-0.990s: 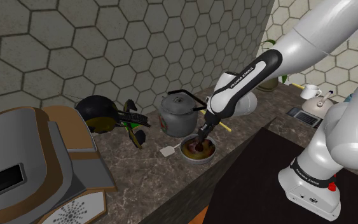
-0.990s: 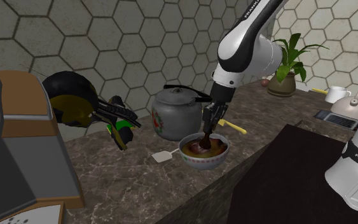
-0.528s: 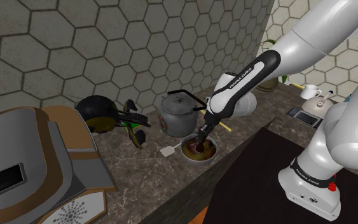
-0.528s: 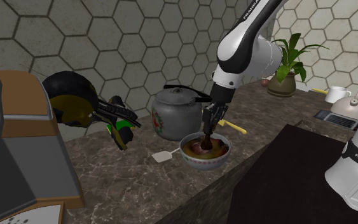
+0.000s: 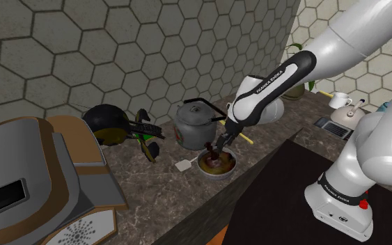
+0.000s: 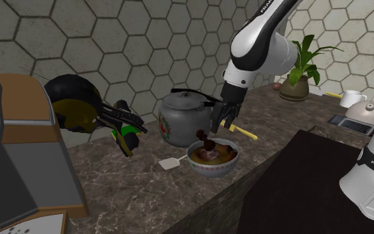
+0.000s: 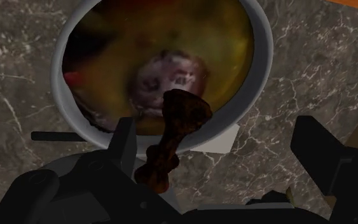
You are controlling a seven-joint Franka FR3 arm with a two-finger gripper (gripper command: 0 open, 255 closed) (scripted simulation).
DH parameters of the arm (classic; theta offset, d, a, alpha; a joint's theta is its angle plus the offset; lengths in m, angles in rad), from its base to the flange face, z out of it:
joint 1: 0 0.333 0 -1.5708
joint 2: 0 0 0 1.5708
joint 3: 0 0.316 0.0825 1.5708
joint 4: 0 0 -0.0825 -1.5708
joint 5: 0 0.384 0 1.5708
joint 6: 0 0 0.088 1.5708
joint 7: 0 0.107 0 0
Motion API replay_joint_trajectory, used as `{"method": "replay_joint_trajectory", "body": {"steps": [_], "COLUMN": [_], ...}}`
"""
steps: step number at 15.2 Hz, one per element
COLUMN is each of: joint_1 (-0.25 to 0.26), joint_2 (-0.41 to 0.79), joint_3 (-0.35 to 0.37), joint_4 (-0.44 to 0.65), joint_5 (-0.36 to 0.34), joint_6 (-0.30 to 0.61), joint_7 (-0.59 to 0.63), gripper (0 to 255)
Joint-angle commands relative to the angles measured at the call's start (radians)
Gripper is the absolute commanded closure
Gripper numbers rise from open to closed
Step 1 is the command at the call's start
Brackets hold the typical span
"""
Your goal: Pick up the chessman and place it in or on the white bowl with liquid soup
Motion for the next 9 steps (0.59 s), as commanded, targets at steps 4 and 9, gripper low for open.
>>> {"method": "replay_joint_trajectory", "body": {"steps": [4,9], "joint_1": [-0.029,-0.029], "joint_2": [-0.115,-0.115], "joint_3": [-0.013,-0.013], "joint_4": [-0.020,-0.020], "joint_5": [-0.093,-0.093], "joint_6": [-0.096,-0.096], "joint_7": [0.068,0.068], "gripper": [0,0]}}
